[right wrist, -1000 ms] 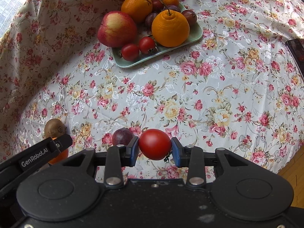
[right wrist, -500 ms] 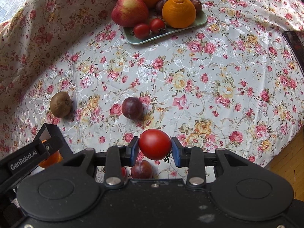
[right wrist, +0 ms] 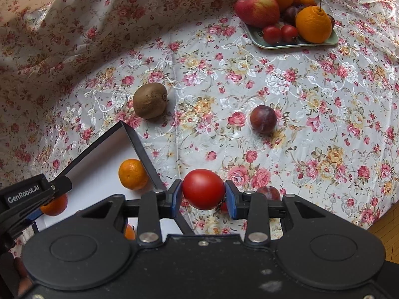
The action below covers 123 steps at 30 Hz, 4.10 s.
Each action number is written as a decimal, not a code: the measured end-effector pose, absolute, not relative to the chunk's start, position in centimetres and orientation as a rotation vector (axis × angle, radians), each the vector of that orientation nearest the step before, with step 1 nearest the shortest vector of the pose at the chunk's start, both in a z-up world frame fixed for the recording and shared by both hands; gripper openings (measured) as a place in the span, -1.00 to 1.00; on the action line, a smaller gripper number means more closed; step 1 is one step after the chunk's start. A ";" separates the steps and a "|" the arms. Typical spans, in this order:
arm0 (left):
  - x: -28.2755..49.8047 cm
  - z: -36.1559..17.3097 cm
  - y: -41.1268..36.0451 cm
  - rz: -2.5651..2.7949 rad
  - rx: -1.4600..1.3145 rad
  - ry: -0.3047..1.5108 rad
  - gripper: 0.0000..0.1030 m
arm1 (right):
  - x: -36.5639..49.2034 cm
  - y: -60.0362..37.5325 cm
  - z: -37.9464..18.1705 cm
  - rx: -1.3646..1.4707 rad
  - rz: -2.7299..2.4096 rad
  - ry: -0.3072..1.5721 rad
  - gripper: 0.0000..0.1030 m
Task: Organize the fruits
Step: 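Lift mandarin and tomato and carry both over the white box, then lower mandarin and tomato into the box and open both tools, then withdraw both open tools from the box toward the loose fruits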
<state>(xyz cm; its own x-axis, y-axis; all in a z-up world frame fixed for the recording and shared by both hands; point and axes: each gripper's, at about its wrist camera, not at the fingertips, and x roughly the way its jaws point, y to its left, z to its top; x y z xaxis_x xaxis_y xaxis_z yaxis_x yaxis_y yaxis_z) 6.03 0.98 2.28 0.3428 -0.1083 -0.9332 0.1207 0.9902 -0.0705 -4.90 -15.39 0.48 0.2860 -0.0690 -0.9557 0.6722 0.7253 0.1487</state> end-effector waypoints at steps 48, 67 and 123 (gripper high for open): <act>8.5 0.0 10.1 -0.036 -0.095 1.252 -0.05 | 1.4 -2.6 -0.9 0.463 -0.251 1.144 -0.25; 8.6 0.5 9.9 -0.088 -0.127 1.218 -0.03 | 2.0 -2.6 -0.5 0.467 -0.225 1.145 -0.25; 6.7 3.4 1.6 -0.171 0.010 1.131 -0.03 | 0.6 -6.0 0.5 0.356 -0.204 1.264 -0.62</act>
<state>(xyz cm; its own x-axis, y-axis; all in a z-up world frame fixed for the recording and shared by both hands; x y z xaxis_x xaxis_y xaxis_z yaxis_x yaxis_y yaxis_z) 6.71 1.55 3.44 0.4144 -0.1310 -0.9006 0.1407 0.9869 -0.0788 0.57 -5.96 0.54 0.2940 0.0444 -0.9548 0.3430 0.9275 0.1487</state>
